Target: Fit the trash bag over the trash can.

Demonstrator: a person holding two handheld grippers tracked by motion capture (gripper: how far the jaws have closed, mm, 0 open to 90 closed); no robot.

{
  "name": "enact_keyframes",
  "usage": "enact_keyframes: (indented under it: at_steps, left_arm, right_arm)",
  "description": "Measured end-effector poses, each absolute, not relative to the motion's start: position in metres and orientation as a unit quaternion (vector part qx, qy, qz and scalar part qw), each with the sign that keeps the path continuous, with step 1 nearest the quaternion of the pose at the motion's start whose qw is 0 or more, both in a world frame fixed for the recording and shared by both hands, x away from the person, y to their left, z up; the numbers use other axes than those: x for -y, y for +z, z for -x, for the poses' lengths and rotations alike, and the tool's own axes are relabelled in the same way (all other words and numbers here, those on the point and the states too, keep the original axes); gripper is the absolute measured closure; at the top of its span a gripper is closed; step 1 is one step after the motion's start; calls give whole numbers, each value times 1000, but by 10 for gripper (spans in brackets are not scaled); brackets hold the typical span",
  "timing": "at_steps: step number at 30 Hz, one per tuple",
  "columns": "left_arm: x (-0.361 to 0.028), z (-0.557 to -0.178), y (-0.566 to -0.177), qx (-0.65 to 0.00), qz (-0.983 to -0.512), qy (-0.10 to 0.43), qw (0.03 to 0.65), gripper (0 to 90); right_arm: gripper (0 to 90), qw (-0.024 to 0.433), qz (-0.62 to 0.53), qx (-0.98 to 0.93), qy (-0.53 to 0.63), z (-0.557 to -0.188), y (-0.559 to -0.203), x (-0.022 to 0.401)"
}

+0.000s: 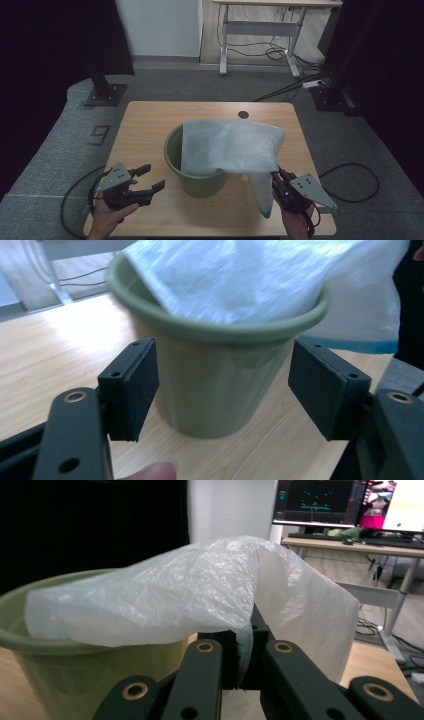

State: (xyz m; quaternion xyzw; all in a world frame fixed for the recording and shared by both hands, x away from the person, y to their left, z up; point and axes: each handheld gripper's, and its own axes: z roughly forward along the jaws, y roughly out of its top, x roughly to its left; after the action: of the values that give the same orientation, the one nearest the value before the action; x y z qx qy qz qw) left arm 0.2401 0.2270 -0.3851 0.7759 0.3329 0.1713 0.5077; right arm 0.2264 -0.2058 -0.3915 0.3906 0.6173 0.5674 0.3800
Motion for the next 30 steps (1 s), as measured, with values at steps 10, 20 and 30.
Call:
enact_keyframes:
  at_steps: [10,20,30]
  left_arm:
    - [-203,-253,-371,-306,-789,151,511,290]
    - [-171,-260,-366,-270,-807,129,509,304]
    - [-148,-271,-366,-257,-817,128,500,322]
  right_arm:
    - [875,365,-382,-628,571,-227,-370,201]
    - [875,352,-372,-642,571,-232,-365,189]
    - [875,341,-350,-658,572,-234,-358,173]
